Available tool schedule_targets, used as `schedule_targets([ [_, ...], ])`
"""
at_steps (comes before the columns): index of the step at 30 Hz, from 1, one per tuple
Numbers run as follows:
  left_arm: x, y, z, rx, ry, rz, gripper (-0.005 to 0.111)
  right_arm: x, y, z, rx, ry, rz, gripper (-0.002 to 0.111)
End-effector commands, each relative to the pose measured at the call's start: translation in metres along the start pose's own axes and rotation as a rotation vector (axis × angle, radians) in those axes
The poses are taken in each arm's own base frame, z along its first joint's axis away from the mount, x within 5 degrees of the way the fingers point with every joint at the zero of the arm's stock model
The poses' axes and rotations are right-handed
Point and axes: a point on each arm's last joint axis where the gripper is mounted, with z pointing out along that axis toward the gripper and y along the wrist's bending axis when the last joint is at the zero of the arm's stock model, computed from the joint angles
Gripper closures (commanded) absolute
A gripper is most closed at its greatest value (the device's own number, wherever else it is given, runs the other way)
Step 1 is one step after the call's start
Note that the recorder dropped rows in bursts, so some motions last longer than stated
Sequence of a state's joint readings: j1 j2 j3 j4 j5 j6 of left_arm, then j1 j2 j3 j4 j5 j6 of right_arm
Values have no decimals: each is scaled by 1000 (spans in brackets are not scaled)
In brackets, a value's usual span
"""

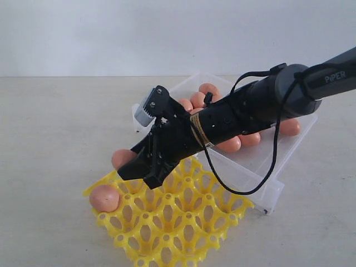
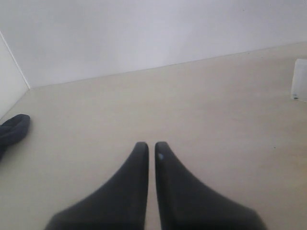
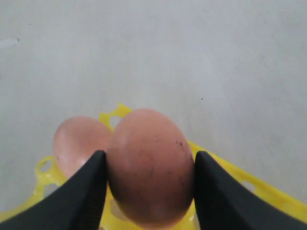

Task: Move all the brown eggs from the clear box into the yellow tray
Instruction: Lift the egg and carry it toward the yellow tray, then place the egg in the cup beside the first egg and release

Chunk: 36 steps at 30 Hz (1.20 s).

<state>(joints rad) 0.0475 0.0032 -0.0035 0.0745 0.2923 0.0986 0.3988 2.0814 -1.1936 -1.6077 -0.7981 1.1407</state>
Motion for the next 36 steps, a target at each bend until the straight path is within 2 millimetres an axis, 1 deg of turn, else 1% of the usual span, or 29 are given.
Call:
schedule_targets([
  [1,1,0,0,-2,1,-7,103,4,4,8,-50,-3,4,109],
  [4,1,0,0,-2,1,-7,103,7,7,13,-72,1,7,109],
  [11,1,0,0,-2,1,-7,103,8,5,12,-57,7,12,109],
  [13,1,0,0,-2,1,-7,103,8,5,12,-57,7,16,107],
  [15,1,0,0,-2,1,-7,103,8,5,12,-52,9,16,100],
  [16,1,0,0,-2,1,-7,103,8,4,12,-46,12,16,95],
  [20,1,0,0,-2,1,-7,103,9,2,13,-21,24,20,67],
  [22,1,0,0,-2,1,-7,103,9,2,13,-20,24,20,57],
  [24,1,0,0,-2,1,-7,103,9,2,13,-20,24,20,50],
  [26,1,0,0,-2,1,-7,103,9,2,13,-20,24,20,47],
  [31,1,0,0,-2,1,-7,103,8,2,12,-21,16,24,47],
  [36,1,0,0,-2,1,-7,103,1,-1,12,18,-63,109,47],
])
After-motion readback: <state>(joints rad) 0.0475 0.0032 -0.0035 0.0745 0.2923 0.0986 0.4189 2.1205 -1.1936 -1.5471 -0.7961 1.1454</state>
